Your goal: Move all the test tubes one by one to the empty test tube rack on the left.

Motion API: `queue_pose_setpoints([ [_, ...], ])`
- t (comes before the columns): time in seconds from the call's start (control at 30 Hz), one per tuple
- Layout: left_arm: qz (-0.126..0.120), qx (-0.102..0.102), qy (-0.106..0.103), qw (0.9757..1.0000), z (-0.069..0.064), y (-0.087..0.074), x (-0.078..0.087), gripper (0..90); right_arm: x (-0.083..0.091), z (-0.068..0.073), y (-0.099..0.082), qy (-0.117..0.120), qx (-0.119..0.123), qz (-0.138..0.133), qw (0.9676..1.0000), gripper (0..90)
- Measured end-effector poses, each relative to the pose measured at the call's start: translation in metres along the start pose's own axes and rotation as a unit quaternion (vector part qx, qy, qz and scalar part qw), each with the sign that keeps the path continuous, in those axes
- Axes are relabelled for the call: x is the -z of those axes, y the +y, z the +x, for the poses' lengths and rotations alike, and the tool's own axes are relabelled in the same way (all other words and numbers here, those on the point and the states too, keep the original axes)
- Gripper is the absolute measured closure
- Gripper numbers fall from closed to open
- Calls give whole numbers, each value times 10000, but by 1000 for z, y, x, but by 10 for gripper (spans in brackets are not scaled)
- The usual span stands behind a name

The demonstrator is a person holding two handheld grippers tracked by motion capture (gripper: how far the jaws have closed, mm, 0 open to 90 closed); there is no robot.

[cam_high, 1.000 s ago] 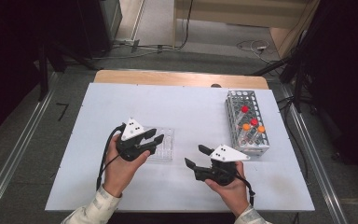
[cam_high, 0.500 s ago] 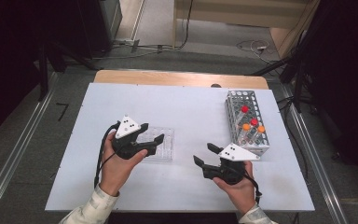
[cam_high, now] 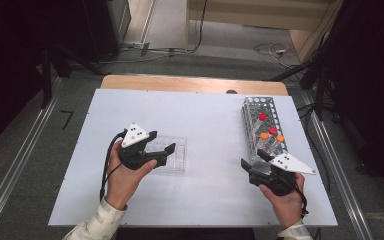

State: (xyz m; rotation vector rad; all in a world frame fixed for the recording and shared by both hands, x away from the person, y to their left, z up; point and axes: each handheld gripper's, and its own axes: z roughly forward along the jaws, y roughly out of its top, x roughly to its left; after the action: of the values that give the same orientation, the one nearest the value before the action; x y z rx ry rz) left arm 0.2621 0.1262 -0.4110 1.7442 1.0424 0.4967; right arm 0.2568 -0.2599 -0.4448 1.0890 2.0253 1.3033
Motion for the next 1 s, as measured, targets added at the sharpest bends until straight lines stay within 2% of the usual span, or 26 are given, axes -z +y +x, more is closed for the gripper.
queue_pose_setpoints([
  [0.17,-12,-3,12,10000,0,0,0,246,-1,-13,-2,-329,-31,13,9995,276],
  [0.3,-15,-3,13,10000,0,0,0,246,-6,-18,-2,-439,-73,42,9990,239],
  [0.5,-18,1,13,10000,0,0,0,246,-16,-27,0,-646,-135,85,9978,247],
  [0.6,-7,-8,7,10000,-1,0,0,247,-20,-31,0,-741,-181,104,9970,306],
  [0.77,-7,1,-11,10000,-1,0,-1,249,-24,-36,0,-904,-189,51,9957,488],
  [1.0,-10,-6,-10,10000,-2,0,0,251,-32,-41,-1,-988,-210,172,9947,634],
])
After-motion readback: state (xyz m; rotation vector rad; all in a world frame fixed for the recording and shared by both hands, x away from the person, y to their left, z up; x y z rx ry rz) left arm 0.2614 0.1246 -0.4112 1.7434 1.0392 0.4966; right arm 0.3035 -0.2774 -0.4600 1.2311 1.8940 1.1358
